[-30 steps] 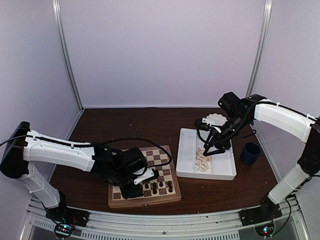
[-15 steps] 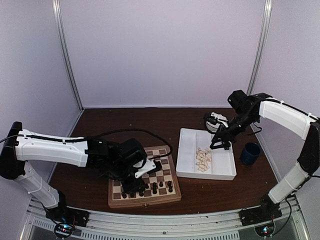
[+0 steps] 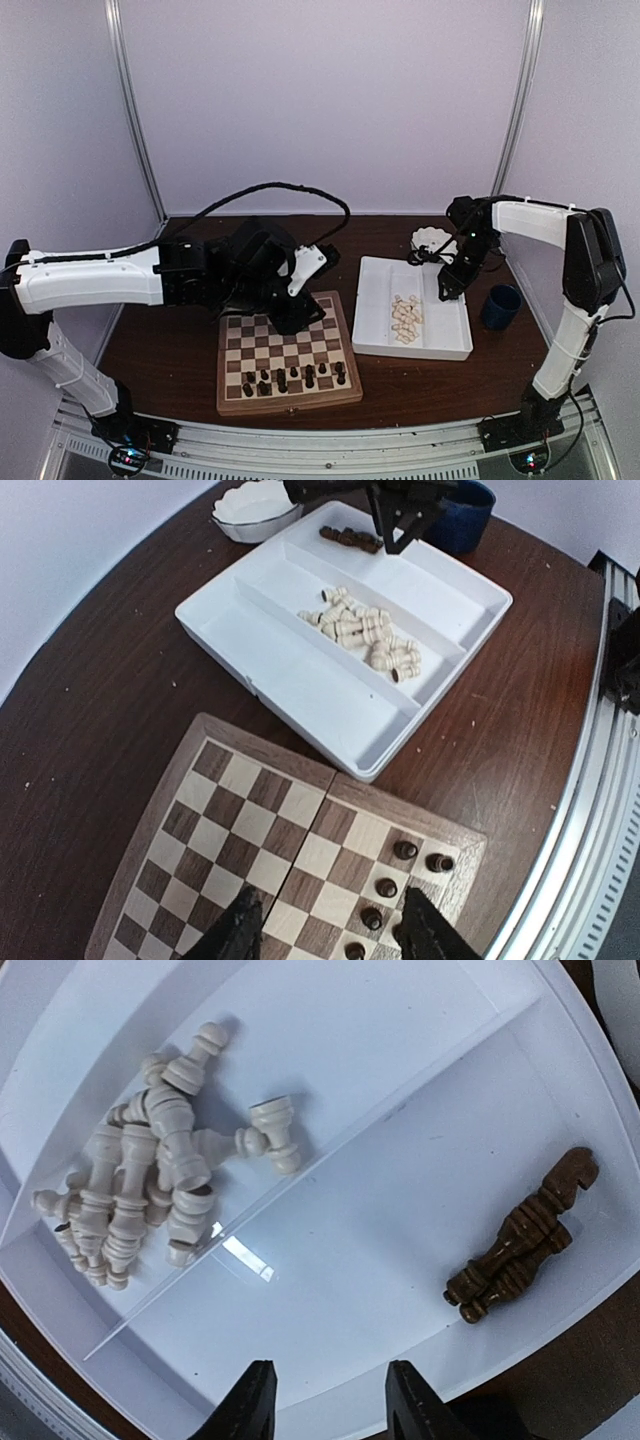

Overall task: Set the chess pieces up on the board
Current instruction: Pick up the chess pile from the storage box.

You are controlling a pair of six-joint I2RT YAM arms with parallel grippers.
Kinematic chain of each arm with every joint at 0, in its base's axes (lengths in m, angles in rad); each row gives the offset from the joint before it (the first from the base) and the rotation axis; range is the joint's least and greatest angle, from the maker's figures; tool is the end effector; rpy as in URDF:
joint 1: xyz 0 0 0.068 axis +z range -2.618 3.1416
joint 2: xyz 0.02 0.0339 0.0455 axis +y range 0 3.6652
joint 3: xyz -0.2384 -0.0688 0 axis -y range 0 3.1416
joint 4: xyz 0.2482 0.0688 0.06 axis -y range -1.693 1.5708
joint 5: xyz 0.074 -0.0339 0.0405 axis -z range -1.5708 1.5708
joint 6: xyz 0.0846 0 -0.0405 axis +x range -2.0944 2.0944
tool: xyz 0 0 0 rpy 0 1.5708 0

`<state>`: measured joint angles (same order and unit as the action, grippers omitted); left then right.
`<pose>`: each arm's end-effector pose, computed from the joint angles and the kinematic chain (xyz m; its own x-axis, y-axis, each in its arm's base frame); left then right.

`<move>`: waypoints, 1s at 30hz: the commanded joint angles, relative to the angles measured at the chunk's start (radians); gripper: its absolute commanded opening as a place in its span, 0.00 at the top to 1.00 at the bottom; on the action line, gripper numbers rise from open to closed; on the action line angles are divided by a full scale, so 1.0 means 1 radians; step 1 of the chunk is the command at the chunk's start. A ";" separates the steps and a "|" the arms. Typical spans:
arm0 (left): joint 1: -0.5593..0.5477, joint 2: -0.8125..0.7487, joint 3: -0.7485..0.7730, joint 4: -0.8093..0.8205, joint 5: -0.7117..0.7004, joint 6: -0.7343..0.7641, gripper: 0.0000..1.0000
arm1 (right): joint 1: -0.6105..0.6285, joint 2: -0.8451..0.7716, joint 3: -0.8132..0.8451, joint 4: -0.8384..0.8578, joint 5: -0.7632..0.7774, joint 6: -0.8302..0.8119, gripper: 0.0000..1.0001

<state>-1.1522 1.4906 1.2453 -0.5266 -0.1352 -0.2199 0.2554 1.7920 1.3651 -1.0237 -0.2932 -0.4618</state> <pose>0.1605 -0.3328 0.2390 -0.4656 0.5148 -0.7198 0.7834 0.6182 -0.0646 0.3244 0.1100 0.1441 -0.7373 -0.6333 -0.2352 -0.6745 0.7097 0.2035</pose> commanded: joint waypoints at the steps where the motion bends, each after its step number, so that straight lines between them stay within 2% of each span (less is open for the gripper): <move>1: 0.007 0.035 0.045 0.118 0.018 -0.043 0.52 | -0.007 0.061 0.074 0.003 0.148 0.058 0.59; 12: 0.006 0.028 0.029 0.116 0.021 -0.056 0.52 | -0.028 0.224 0.178 0.007 0.208 0.112 0.63; 21: 0.007 0.029 0.026 0.123 0.022 -0.056 0.52 | -0.036 0.314 0.214 -0.033 0.216 0.141 0.62; 25: 0.007 0.031 0.029 0.119 0.024 -0.056 0.52 | -0.039 0.332 0.206 -0.033 0.192 0.147 0.67; 30: 0.006 0.034 0.034 0.117 0.020 -0.055 0.52 | -0.046 0.325 0.196 -0.027 0.172 0.152 0.77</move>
<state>-1.1481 1.5223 1.2678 -0.4480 -0.1192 -0.2665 0.2249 2.1010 1.5688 -1.0336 -0.1143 -0.3248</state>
